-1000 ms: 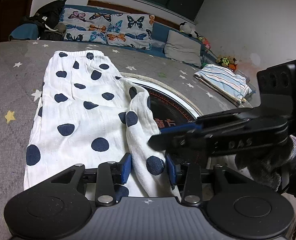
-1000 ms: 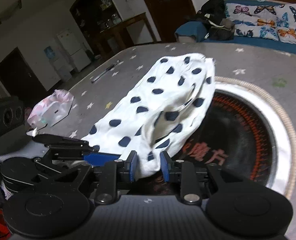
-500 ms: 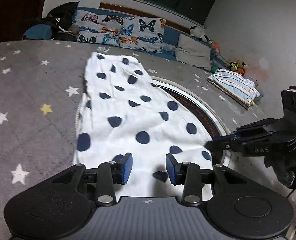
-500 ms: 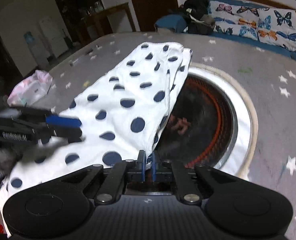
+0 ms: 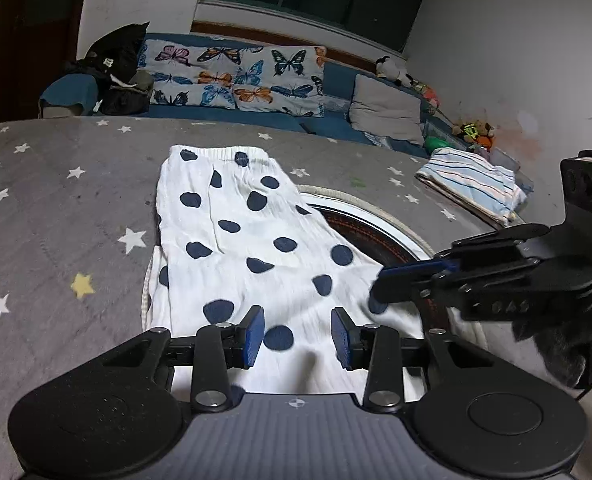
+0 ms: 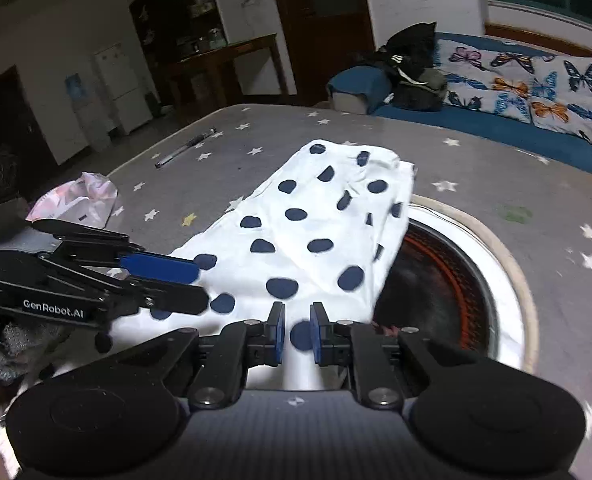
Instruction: Fold clothes
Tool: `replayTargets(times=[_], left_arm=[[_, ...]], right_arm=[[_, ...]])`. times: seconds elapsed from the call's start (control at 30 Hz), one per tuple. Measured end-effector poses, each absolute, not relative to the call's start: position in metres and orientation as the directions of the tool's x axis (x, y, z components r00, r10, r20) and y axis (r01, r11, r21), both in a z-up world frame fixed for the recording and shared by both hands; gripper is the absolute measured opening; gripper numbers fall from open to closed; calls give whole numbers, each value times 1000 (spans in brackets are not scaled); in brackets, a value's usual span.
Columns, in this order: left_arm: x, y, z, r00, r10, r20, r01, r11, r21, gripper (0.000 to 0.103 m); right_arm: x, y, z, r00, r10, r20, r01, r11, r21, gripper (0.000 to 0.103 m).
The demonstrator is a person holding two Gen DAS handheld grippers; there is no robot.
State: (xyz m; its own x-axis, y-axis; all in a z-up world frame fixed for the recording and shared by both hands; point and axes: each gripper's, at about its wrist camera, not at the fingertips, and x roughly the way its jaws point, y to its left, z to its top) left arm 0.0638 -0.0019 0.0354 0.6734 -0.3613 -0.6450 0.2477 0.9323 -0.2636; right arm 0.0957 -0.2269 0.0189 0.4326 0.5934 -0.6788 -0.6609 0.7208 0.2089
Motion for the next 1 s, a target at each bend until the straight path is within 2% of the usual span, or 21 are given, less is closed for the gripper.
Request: replayTargets(times=[0.27, 0.63, 1.0], left_arm=[[75, 20, 19, 679, -305, -667, 168, 950, -264, 37], [50, 20, 23, 673, -345, -655, 212, 937, -276, 37], [43, 29, 19, 673, -357, -648, 207, 932, -299, 37]], right_arm=[[125, -224, 2, 439, 536, -721, -613, 766, 196, 11], [168, -177, 15, 416, 586, -695, -679, 709, 191, 13], [230, -150, -5, 455, 519, -723, -632, 761, 149, 12]])
